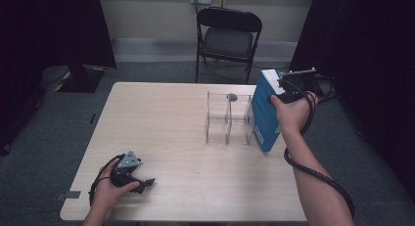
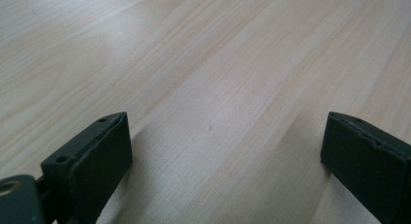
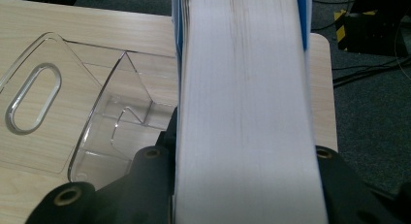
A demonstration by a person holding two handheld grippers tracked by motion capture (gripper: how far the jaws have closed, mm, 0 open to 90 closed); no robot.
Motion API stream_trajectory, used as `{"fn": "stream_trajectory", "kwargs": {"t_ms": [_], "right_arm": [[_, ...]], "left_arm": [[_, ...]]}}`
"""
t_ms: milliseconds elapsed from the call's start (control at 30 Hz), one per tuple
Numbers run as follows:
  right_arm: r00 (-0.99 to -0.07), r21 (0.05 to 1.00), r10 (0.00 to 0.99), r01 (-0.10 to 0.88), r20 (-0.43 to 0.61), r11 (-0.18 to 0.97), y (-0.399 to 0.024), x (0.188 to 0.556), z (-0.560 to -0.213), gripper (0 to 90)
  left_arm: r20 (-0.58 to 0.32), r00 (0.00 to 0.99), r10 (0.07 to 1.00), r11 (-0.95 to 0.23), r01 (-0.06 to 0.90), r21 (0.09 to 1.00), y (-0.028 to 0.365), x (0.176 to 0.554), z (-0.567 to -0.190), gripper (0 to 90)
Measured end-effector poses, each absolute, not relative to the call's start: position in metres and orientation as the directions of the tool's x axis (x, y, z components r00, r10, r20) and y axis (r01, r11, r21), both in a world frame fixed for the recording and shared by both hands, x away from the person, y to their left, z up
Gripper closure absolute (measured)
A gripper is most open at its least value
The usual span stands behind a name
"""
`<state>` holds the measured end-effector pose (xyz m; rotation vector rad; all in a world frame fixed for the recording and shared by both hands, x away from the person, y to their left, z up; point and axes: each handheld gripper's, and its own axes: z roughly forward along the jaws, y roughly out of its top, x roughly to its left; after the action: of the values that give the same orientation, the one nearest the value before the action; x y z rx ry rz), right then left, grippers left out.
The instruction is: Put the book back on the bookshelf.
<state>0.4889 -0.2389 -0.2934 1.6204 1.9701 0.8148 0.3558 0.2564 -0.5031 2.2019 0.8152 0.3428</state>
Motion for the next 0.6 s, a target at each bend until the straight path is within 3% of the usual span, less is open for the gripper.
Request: {"fn": "stream_trajectory", "kwargs": {"t_ms": [600], "right_arm": [[-0.219,0.712,0.976,0.685,-0.001,0.154,-0.236,0.4915,-0.2986,61.6]], "left_arm": [[-0.007,0.762,0.648,-0.516,0.447,0.731,0.2565,0.3558,-0.5031,3.9]]}}
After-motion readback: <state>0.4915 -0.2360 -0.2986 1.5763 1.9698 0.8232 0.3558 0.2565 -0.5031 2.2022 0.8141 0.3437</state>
